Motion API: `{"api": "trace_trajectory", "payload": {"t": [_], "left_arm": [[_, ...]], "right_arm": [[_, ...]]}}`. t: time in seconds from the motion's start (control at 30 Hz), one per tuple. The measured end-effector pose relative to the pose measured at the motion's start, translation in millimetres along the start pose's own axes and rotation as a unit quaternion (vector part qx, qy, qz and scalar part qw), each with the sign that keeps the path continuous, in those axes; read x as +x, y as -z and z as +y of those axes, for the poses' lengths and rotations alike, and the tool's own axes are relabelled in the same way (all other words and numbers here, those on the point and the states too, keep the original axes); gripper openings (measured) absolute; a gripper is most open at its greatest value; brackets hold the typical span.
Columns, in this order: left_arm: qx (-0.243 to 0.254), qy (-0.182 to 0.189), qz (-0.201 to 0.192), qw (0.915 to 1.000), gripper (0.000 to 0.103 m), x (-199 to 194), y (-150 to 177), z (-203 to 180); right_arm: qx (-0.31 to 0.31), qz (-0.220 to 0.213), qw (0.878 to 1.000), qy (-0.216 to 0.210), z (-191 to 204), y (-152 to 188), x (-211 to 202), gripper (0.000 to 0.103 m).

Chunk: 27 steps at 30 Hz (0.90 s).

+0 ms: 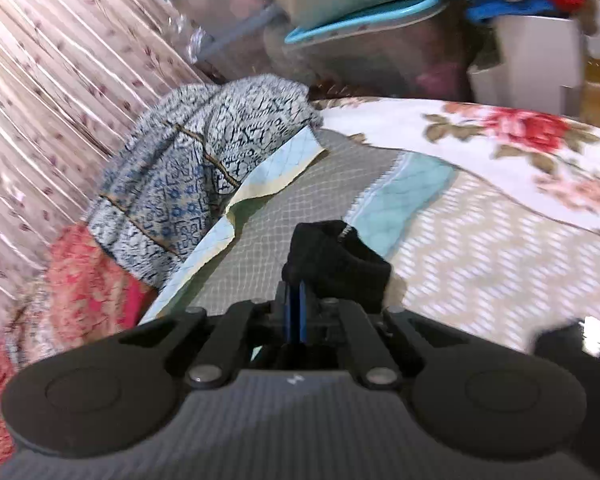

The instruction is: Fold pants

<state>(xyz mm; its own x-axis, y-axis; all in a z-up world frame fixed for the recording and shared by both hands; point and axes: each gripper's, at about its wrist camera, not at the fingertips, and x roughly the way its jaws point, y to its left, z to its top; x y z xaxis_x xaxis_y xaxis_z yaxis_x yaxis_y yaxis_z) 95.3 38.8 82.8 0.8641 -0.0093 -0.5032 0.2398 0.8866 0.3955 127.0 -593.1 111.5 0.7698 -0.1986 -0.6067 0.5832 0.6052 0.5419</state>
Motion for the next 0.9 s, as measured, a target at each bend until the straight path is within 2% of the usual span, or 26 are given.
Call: {"api": "trace_trajectory", "payload": {"t": [0.1, 0.23, 0.33, 0.43, 0.5, 0.53, 0.57, 0.6, 0.63, 0.7, 0.77, 0.83, 0.9], "left_arm": [[0.022, -0.008, -0.017, 0.9996, 0.011, -51, 19, -14], [0.036, -0.005, -0.023, 0.9991, 0.011, -110, 51, -31], [0.018, 0.012, -0.010, 0.9997, 0.011, -142, 72, -43], [0.018, 0.036, 0.030, 0.9987, 0.015, -146, 94, -62], [0.024, 0.059, 0.064, 0.9959, 0.016, -140, 108, -73], [0.025, 0.063, 0.076, 0.9949, 0.017, -142, 114, -79], [0.028, 0.062, 0.082, 0.9943, 0.018, -144, 117, -80], [0.026, 0.062, 0.083, 0.9944, 0.019, -147, 120, -78], [0.015, 0.065, 0.076, 0.9948, 0.022, -155, 120, -72], [-0.018, 0.073, 0.065, 0.9950, 0.029, -169, 119, -54], [-0.081, 0.081, 0.058, 0.9918, 0.044, -179, 118, -24], [-0.166, 0.073, 0.060, 0.9816, 0.048, -179, 118, 14], [-0.262, 0.075, 0.068, 0.9598, 0.054, -172, 122, 54]], "right_arm": [[0.015, -0.006, 1.000, -0.008, -39, 15, -44, 0.007], [0.053, -0.002, 0.999, -0.007, -99, 41, -82, 0.007], [0.090, 0.000, 0.996, 0.010, -149, 67, -101, 0.007], [0.110, 0.013, 0.993, 0.042, -182, 92, -97, 0.010], [0.113, 0.021, 0.989, 0.097, -194, 106, -89, 0.010], [0.126, 0.011, 0.987, 0.096, -199, 111, -91, 0.011], [0.143, 0.001, 0.986, 0.085, -202, 112, -96, 0.014], [0.155, -0.012, 0.984, 0.086, -201, 113, -103, 0.026], [0.151, -0.030, 0.984, 0.090, -195, 113, -111, 0.035], [0.109, -0.068, 0.988, 0.090, -175, 113, -131, 0.035], [0.056, -0.087, 0.992, 0.066, -150, 117, -145, 0.035], [0.001, -0.087, 0.996, 0.002, -119, 126, -157, 0.035], [-0.077, -0.057, 0.993, -0.075, -75, 142, -159, 0.035]]}}
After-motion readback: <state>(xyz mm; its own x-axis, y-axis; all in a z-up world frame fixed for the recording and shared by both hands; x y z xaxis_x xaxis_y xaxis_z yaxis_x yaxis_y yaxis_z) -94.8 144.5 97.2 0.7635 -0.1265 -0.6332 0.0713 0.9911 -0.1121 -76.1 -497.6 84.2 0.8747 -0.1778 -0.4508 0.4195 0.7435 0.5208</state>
